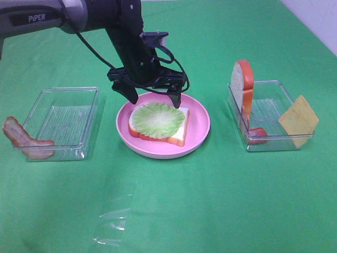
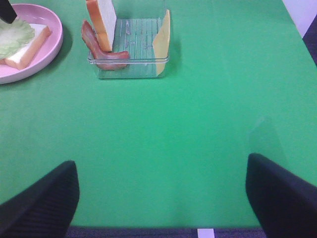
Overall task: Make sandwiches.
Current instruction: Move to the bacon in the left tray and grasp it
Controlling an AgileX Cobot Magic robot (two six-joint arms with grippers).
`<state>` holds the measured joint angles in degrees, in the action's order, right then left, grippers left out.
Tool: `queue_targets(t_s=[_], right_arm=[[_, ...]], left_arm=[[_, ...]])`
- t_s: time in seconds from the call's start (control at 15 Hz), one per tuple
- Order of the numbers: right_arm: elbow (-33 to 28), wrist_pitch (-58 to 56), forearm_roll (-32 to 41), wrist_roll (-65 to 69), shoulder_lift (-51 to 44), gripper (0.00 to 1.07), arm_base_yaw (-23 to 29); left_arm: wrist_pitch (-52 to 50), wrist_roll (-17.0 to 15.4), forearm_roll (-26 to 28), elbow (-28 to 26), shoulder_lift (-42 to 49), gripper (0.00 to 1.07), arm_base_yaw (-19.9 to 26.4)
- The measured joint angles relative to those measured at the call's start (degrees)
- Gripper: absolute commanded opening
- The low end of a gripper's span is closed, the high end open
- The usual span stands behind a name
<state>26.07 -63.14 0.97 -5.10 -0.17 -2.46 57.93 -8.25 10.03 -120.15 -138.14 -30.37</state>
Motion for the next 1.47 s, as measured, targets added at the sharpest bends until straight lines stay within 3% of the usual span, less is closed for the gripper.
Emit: queue_targets(t_s=[0.33,0.47,0.6,0.8,1.0,1.2,1.27,1.47], right_arm=[[0.0,0.0,0.0,0.0,0.0,0.88,0.0],[0.0,0.0,0.0,0.0,0.0,0.88,0.0],[0.0,0.0,0.0,0.0,0.0,0.88,0.0],[0.0,0.0,0.0,0.0,0.0,0.88,0.0],[0.0,0.0,0.0,0.0,0.0,0.88,0.0],[0.0,0.0,0.0,0.0,0.0,0.88,0.0],[0.0,0.0,0.0,0.0,0.0,0.88,0.0],[0.0,0.0,0.0,0.0,0.0,0.88,0.0]], left_arm=[[9.5,1.7,0.0,-11.6,0.3,1.0,0.0],[11.3,4.5,-1.4,-12.7,3.7,1.0,0.5],[11.4,4.8,-2.1,-11.4,6.0,1.0,2.1],[11.5,5.2,-2.6,-5.7,11.3,1.0,7.1],[11.5,7.9,-3.2,2.2,16.6,1.0,11.3],[11.6,9.3,-3.9,11.6,23.1,1.0,16.5],[11.7,9.5,-5.2,17.3,26.6,1.0,19.9],[11.7,9.5,-6.2,24.9,30.6,1.0,24.5]])
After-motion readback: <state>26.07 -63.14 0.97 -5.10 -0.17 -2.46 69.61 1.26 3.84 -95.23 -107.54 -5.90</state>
